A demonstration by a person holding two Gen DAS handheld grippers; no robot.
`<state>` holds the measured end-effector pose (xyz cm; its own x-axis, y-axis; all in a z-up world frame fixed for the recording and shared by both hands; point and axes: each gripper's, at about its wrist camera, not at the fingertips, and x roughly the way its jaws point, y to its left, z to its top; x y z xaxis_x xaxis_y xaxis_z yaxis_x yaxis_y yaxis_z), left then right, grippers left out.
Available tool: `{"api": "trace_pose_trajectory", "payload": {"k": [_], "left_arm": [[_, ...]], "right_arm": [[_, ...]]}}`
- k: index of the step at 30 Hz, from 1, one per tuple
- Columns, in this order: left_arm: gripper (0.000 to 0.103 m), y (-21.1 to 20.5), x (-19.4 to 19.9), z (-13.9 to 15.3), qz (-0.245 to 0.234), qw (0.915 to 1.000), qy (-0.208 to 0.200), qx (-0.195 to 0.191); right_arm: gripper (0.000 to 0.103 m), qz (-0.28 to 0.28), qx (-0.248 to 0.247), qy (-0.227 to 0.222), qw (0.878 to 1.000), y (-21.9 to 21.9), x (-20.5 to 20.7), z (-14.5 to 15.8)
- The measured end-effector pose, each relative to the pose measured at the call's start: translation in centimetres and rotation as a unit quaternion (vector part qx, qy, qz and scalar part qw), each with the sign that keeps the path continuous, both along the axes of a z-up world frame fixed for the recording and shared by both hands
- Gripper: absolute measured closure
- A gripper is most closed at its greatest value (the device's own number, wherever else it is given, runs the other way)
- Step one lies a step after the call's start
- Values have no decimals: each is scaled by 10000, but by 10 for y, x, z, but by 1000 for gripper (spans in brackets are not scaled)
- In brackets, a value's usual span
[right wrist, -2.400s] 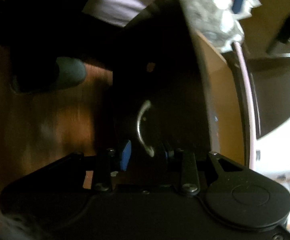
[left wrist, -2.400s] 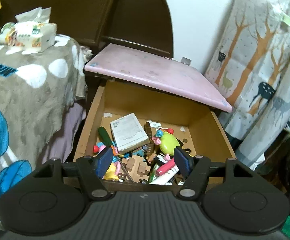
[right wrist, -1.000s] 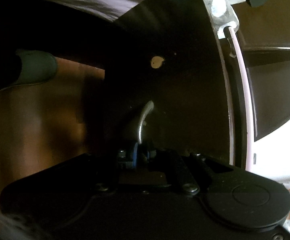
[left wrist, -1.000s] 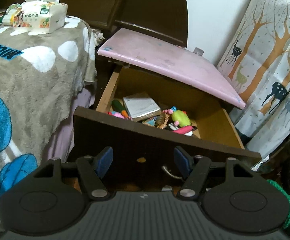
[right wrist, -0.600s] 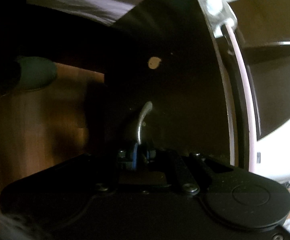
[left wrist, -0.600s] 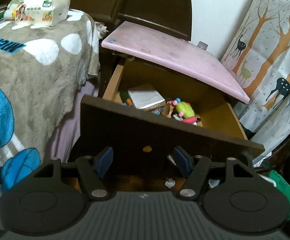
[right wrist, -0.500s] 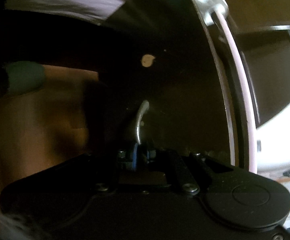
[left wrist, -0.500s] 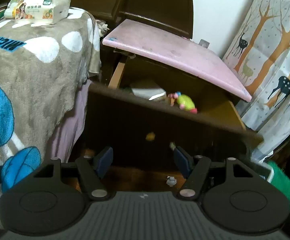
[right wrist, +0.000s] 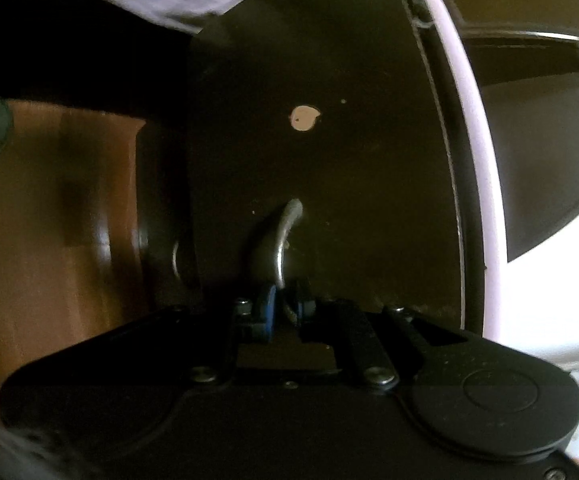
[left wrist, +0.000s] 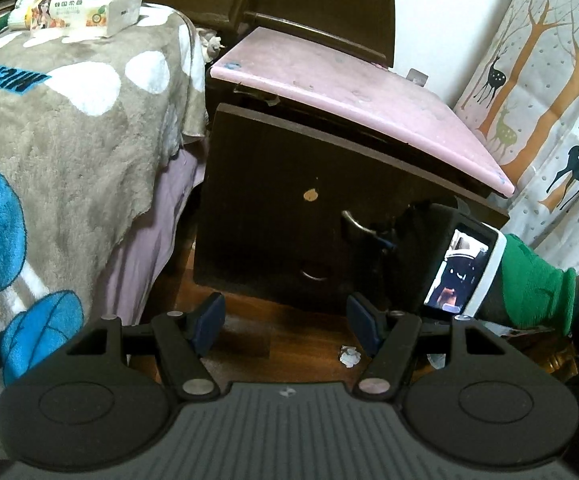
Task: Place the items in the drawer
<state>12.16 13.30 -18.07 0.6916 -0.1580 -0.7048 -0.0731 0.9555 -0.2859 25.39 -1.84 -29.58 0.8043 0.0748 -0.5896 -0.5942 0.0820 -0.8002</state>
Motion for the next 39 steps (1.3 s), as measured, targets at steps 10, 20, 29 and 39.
{"api": "trace_pose_trajectory", "payload": {"k": [10, 20, 29, 39], "left_arm": [[37, -1, 2, -2, -27, 10000, 52, 6], [37, -4, 3, -2, -42, 9999, 77, 78], [37, -10, 2, 1, -76, 9998, 34, 187], [37, -26, -2, 5, -196, 9989, -34, 431]], "right_arm": [[101, -101, -42, 60, 9999, 5, 29, -5], [99, -334, -78, 217, 9992, 13, 59, -6], [18, -2221, 1512, 1684, 9484, -18, 33, 19], [11, -4140, 3484, 2764, 7942, -105, -52, 68]]}}
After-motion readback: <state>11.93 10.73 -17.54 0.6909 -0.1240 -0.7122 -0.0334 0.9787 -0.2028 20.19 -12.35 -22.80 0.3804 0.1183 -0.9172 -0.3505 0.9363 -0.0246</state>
